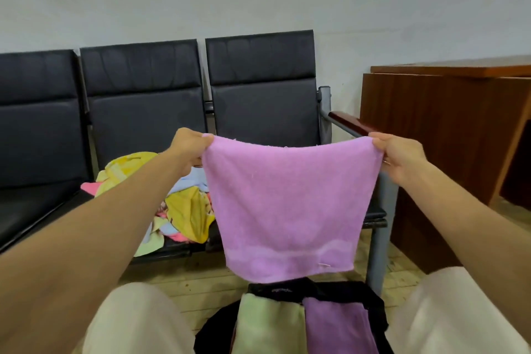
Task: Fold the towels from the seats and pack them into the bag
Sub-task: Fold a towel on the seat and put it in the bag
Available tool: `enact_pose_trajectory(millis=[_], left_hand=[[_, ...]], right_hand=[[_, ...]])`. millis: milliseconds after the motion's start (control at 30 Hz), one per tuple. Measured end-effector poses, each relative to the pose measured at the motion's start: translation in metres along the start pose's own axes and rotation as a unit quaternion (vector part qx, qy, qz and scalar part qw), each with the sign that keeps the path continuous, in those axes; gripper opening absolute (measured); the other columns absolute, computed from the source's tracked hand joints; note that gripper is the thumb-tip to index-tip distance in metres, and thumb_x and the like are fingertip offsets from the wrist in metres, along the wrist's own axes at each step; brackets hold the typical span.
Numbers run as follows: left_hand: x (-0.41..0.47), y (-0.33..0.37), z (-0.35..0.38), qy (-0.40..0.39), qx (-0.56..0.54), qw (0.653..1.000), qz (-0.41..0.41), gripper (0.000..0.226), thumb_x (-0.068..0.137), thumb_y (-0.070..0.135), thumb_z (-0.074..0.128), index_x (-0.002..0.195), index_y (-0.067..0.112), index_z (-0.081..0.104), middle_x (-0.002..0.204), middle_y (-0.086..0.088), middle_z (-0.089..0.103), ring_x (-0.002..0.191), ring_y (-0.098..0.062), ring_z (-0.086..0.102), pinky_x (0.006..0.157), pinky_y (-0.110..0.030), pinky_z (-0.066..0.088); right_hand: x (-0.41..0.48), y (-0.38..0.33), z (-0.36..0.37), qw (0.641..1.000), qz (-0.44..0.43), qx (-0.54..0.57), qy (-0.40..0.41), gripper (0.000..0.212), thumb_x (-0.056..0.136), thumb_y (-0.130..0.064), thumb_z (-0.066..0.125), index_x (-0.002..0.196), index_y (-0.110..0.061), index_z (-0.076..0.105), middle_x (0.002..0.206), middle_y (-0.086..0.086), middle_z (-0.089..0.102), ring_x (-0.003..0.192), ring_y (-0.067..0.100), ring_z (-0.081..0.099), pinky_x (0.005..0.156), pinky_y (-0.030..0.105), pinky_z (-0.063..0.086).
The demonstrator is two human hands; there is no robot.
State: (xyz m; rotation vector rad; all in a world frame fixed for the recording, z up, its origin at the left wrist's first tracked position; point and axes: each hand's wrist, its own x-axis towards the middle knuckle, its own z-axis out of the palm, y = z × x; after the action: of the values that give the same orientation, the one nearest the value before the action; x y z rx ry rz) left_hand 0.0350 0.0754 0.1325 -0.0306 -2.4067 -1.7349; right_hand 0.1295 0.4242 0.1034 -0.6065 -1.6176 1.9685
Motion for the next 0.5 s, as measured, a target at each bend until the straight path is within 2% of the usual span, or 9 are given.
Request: enact_pose_trajectory(millis=[67,133,233,300,333,433,500], left_hand=[[0.001,0.002,0.001,0.020,-0.016,1.000,-0.004,0.012,0.090,0.010,0.060,0.079,0.011,0.055,0.089,-0.009,0.042,0.080,-0.024,0.037,0.064,-0.034,0.036],[0.003,0.003,0.002,0.041,-0.032,0.999,-0.001,0.018,0.090,0.011,0.060,0.074,0.012,0.052,0.089,-0.009,0.042,0.079,-0.024,0.037,0.065,-0.035,0.037],[-0.002,0.005,0.003,0.058,-0.036,0.998,0.005,0.013,0.092,0.013,0.060,0.079,0.011,0.057,0.087,-0.007,0.044,0.076,-0.023,0.038,0.064,-0.035,0.041],[-0.003,0.006,0.003,0.059,-0.055,0.997,0.006,0.016,0.091,0.008,0.060,0.075,0.007,0.060,0.086,-0.007,0.048,0.074,-0.024,0.040,0.061,-0.032,0.041],[-0.003,0.006,0.004,0.057,-0.075,0.996,-0.002,0.017,0.090,0.005,0.061,0.073,0.008,0.063,0.087,-0.008,0.053,0.074,-0.024,0.044,0.063,-0.033,0.042],[-0.008,0.008,0.004,0.038,-0.135,0.989,-0.040,0.008,0.088,0.002,0.063,0.092,0.004,0.069,0.098,-0.012,0.059,0.087,-0.026,0.052,0.080,-0.037,0.047],[-0.010,0.006,0.003,0.034,-0.140,0.989,-0.041,0.009,0.087,0.001,0.065,0.095,0.002,0.069,0.102,-0.013,0.061,0.090,-0.025,0.055,0.085,-0.037,0.049]], right_hand=[[-0.001,-0.006,0.002,0.999,-0.039,-0.030,0.005,0.019,0.091,-0.004,0.062,0.105,-0.013,0.072,0.119,0.007,0.064,0.109,0.025,0.058,0.100,0.040,0.049],[-0.001,-0.009,0.005,0.996,-0.070,-0.056,0.017,0.021,0.091,-0.006,0.064,0.109,-0.012,0.072,0.118,0.005,0.064,0.110,0.024,0.057,0.100,0.039,0.048],[0.000,-0.010,0.008,0.991,-0.099,-0.089,0.028,0.022,0.090,-0.005,0.065,0.110,-0.011,0.072,0.119,0.005,0.064,0.112,0.025,0.056,0.101,0.039,0.048],[0.001,-0.008,0.009,0.986,-0.116,-0.113,0.029,0.022,0.089,-0.006,0.066,0.109,-0.011,0.072,0.119,0.006,0.065,0.112,0.025,0.056,0.102,0.041,0.048],[0.002,-0.007,0.008,0.984,-0.124,-0.124,0.032,0.022,0.089,-0.006,0.066,0.109,-0.011,0.072,0.119,0.006,0.064,0.113,0.025,0.056,0.102,0.041,0.047],[0.005,-0.001,0.006,0.978,-0.139,-0.152,0.030,0.022,0.088,-0.006,0.067,0.109,-0.011,0.072,0.119,0.007,0.064,0.114,0.025,0.056,0.102,0.040,0.047],[0.007,0.001,0.006,0.977,-0.140,-0.161,0.019,0.024,0.086,-0.005,0.069,0.108,-0.011,0.072,0.119,0.008,0.065,0.115,0.027,0.056,0.103,0.041,0.047]])
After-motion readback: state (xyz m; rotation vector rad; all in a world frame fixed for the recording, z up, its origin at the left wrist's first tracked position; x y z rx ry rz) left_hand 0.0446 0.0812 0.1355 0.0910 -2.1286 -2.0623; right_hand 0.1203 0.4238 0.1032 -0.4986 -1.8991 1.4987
